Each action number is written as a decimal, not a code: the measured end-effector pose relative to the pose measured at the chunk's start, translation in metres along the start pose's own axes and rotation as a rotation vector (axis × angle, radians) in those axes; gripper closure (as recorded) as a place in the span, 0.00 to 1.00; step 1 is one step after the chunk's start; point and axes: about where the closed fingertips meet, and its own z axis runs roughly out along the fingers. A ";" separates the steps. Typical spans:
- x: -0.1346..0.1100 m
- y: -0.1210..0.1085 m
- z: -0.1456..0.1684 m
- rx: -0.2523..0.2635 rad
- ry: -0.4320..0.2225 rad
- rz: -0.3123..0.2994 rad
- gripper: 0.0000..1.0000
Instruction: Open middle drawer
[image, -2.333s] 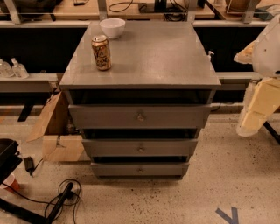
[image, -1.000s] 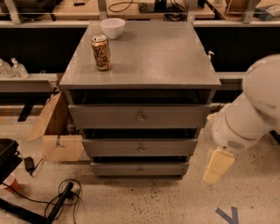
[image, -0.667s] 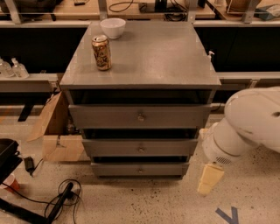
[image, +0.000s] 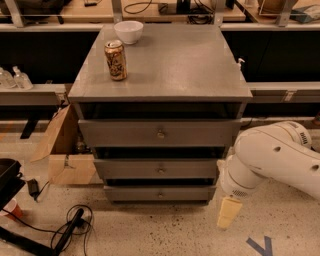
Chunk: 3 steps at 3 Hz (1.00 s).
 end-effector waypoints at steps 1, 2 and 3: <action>0.003 -0.013 0.035 0.004 -0.030 -0.008 0.00; 0.012 -0.039 0.076 0.026 -0.075 -0.020 0.00; 0.017 -0.069 0.112 0.047 -0.096 -0.057 0.00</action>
Offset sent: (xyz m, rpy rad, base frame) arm 0.0957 -0.0227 -0.1256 0.1275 -0.0851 0.0490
